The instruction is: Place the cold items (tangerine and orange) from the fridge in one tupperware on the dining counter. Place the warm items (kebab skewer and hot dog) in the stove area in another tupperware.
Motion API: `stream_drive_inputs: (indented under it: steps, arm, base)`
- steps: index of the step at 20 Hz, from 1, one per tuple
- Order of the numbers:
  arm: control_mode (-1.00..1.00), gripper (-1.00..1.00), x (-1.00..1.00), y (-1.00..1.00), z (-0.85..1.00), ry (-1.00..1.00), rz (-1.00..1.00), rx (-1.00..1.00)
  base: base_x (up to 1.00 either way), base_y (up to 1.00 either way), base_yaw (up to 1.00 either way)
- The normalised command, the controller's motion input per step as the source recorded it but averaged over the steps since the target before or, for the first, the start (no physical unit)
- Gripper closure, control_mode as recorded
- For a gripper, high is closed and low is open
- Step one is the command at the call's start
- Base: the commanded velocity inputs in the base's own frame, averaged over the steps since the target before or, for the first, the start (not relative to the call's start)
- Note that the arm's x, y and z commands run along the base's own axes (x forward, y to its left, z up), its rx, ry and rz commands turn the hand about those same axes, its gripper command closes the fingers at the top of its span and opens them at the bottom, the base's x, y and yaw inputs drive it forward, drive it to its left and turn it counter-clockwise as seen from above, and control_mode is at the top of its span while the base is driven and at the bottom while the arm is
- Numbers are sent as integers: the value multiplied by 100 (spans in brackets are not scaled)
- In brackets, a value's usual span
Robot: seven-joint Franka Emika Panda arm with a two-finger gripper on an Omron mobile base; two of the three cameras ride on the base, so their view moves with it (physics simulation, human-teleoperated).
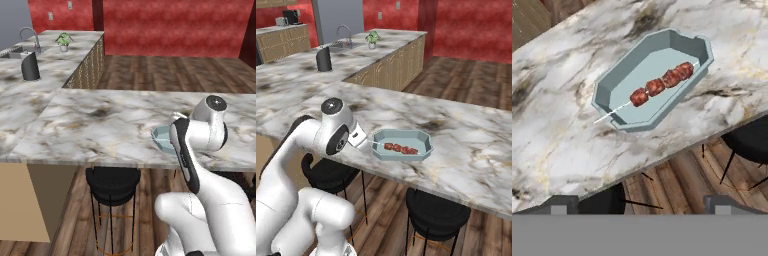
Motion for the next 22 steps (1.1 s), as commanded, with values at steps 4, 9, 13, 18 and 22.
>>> stream_drive_inputs:
  steps: [4,9,13,18,22]
  arm:
    - [-100,-100,-100,11,-36,4,27,-15]
    - [-100,-100,-100,0,-47,-1,21,-1]
    - [-100,-100,-29,54,-17,16,18,-28]
    - [-100,-100,6,42,-26,26,10,-28]
    - [-100,-100,2,19,-23,15,9,-16]
  base:
    - [0,0,0]
    - [0,0,0]
    - [0,0,0]
    - [0,0,0]
    - [0,0,0]
